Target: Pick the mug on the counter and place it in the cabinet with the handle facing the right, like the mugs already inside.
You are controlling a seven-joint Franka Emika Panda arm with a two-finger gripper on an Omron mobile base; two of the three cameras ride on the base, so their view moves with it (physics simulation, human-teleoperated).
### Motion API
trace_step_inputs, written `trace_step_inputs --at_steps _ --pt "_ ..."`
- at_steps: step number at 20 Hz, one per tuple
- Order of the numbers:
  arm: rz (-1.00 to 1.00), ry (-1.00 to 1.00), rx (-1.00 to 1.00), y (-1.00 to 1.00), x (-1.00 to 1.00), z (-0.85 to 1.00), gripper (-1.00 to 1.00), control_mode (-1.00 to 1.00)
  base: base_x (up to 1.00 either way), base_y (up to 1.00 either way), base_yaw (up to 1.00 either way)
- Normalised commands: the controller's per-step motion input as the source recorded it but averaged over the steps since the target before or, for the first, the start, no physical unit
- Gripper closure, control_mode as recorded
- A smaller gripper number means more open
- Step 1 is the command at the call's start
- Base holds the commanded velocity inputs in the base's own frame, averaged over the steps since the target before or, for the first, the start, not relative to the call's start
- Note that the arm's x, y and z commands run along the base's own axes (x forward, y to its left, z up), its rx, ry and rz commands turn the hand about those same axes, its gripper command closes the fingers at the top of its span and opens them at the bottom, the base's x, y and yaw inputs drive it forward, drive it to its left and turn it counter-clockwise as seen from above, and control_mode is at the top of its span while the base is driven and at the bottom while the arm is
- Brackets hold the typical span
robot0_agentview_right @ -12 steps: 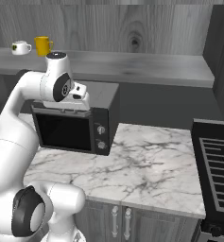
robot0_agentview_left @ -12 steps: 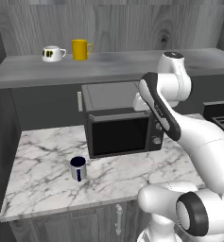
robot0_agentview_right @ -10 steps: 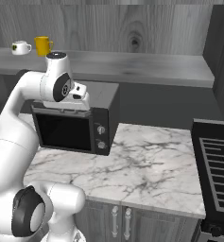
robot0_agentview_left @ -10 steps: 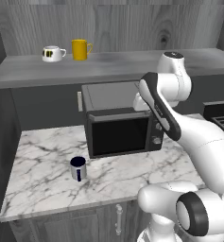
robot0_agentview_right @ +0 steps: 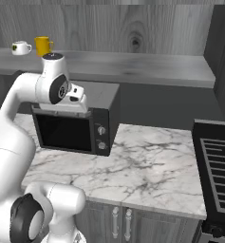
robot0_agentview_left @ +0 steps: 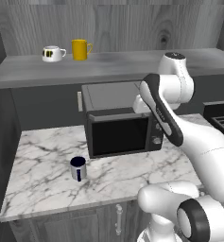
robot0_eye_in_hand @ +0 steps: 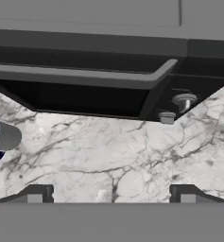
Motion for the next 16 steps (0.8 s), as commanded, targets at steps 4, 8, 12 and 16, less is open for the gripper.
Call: trace_step_inputs --at_steps 4,8,12,16 --pt "0.00 -0.01 0.00 0.11 -0.21 -0.07 -1.00 -1.00 0.00 0.00 0.00" --pt "0.00 -0.08 0.00 0.13 -0.25 -0.18 -1.00 -1.00 0.00 0.00 0.00" --pt "0.00 -0.08 0.00 0.19 -0.26 -0.19 -1.00 -1.00 0.00 0.00 0.00" --pt "0.00 -0.10 0.00 0.25 -0.27 -0.25 -1.00 -1.00 0.00 0.00 0.00"
